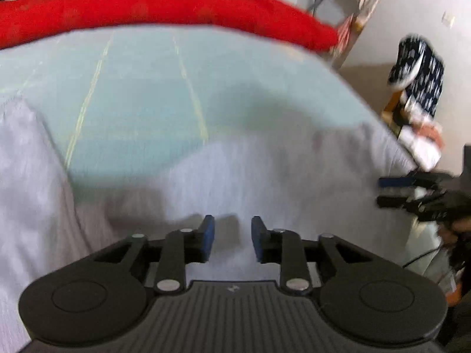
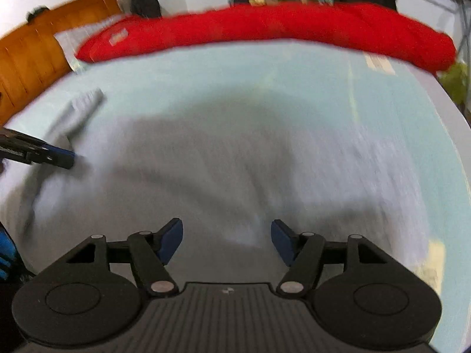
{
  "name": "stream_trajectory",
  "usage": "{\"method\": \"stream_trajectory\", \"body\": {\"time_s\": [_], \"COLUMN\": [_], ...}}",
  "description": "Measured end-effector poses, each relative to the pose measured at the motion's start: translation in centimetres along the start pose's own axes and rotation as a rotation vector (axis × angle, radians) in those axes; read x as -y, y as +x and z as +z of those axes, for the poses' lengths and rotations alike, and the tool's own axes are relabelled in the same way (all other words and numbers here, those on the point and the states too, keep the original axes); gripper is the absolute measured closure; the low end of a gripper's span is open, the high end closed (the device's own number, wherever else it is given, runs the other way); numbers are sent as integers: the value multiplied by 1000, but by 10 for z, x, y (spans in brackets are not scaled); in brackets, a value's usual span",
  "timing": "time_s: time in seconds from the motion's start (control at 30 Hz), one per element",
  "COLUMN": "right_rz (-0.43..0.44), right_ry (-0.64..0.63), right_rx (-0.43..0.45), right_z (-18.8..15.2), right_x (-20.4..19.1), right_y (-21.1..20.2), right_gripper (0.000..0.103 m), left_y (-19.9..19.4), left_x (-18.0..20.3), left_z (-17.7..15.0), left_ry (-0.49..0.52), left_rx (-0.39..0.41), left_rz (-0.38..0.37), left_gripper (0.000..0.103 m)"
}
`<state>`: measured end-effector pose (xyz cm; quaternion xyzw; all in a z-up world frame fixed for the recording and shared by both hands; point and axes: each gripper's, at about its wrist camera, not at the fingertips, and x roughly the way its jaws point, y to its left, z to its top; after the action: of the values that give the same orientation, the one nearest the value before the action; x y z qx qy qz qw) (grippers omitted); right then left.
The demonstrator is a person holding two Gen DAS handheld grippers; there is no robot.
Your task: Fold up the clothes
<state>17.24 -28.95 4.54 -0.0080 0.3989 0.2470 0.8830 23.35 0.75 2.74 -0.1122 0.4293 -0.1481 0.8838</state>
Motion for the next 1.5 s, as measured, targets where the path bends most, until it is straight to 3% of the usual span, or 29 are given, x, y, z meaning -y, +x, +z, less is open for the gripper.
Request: {"method": "stream_trajectory", "body": {"time_s": [0.13, 0.23, 0.3, 0.37, 0.47, 0.53, 0.63, 0.67, 0.77, 0.87, 0.93, 1.0, 1.13, 1.33, 1.43, 1.5], "right_rz": [53, 28, -5, -57, -109, -142, -193, -206, -227, -223, -216, -214, -205, -213, -214, -211], "right_ry": [-28, 5, 49, 62, 106, 132, 154, 157, 161, 147, 137, 128, 129, 135, 139, 142], "right_rx": [78, 68, 20, 9, 14, 6, -8, -15, -42, -74, -89, -98, -97, -82, -77, -71], "right_z": [26, 28, 16, -4, -24, -26, -26, -26, -21, -16, -16, -16, -19, -11, -9, -9], "right_x": [-23, -35, -38, -37, -39, -44, -55, -58, -61, -64, -63, -62, -61, -65, -67, -66], "right_y": [16, 38, 50, 57, 51, 51, 56, 57, 64, 71, 74, 72, 66, 71, 71, 71], "right_gripper": [27, 27, 27, 26, 24, 24, 20, 17, 11, 3, 0, 0, 0, 0, 0, 0], "left_y": [5, 19, 33, 43, 62, 68, 69, 69, 65, 73, 90, 108, 138, 165, 167, 158], "left_x": [-19, -40, -51, -60, -73, -76, -71, -68, -64, -85, -96, -100, -88, -71, -67, -71], "left_z": [24, 34, 39, 39, 38, 36, 34, 34, 43, 52, 52, 48, 49, 75, 85, 91], "left_ry": [10, -24, -50, -56, -38, -23, 26, 58, 140, 58, -19, -87, -117, -276, -293, -321], "left_rx": [55, 56, 26, -17, -110, -145, -187, -194, -163, -144, -216, -313, -374, -287, -241, -161], "left_rz": [-36, -94, -161, -244, -336, -386, -523, -551, -539, -574, -622, -720, -789, -948, -922, -941], "left_gripper": [66, 66, 65, 58, 55, 55, 53, 51, 50, 48, 47, 46, 42, 41, 42, 42]}}
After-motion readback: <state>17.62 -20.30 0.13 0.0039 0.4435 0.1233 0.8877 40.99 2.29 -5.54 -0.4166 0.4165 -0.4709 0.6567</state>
